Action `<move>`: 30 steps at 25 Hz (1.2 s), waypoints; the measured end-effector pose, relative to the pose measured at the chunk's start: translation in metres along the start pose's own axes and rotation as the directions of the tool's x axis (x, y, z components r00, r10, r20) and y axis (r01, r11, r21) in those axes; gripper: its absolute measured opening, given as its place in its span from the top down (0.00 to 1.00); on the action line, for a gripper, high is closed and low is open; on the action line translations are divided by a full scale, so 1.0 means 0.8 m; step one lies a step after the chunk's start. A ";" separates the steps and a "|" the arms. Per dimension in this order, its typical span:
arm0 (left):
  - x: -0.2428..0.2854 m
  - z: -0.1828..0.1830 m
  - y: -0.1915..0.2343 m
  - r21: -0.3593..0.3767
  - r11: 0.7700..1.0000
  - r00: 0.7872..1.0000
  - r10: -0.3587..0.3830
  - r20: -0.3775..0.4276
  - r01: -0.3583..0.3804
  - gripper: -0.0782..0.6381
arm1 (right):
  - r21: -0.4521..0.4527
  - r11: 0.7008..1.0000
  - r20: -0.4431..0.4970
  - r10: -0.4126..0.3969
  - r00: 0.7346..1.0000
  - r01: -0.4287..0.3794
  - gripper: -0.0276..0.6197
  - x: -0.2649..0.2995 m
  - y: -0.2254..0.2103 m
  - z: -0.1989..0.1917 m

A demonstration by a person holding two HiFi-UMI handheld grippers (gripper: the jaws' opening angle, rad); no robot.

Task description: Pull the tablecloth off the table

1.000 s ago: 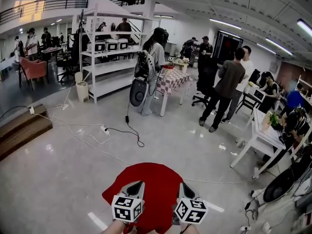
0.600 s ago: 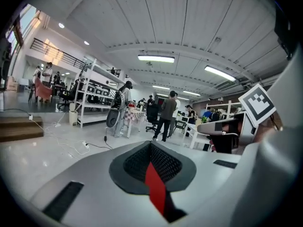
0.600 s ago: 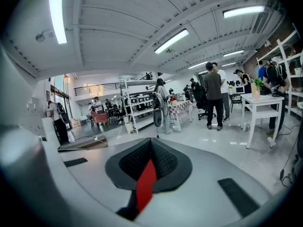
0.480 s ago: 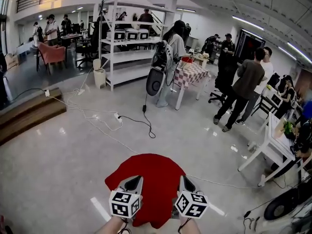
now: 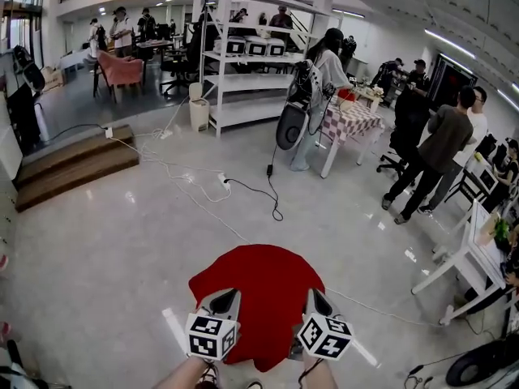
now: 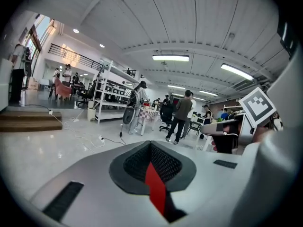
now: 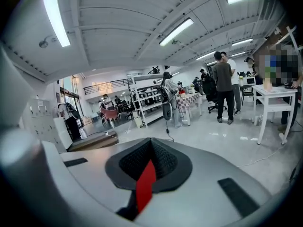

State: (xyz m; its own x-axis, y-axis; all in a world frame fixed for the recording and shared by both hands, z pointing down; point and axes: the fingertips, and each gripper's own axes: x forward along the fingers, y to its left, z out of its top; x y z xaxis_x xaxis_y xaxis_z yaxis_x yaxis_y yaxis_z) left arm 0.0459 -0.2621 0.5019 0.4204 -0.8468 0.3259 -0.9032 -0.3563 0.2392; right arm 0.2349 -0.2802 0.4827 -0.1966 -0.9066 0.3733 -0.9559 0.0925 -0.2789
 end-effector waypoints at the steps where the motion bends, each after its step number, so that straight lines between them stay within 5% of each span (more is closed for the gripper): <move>1: -0.005 -0.001 0.005 -0.003 1.000 1.000 0.013 -0.001 -0.013 0.87 | 0.003 1.000 -0.004 0.007 1.000 -0.007 0.92 0.002 0.004 -0.002; 15: -0.053 -0.051 0.073 -0.069 0.986 0.987 0.149 -0.066 -0.154 0.87 | -0.009 0.997 -0.122 0.076 0.990 -0.078 0.92 0.023 0.047 -0.063; 30: -0.093 -0.150 0.107 -0.178 0.958 0.968 0.197 -0.156 -0.223 0.87 | -0.019 0.996 -0.281 0.083 0.956 -0.092 0.92 0.033 0.054 -0.151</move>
State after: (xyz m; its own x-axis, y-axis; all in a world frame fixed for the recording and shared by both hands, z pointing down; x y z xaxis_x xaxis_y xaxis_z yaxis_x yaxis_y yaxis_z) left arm -0.0527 -0.1823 0.6076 0.2428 -0.8279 0.5056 -0.9440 -0.0818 0.3196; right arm 0.1621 -0.2505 0.5872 -0.3289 -0.7437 0.5820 -0.9376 0.1835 -0.2954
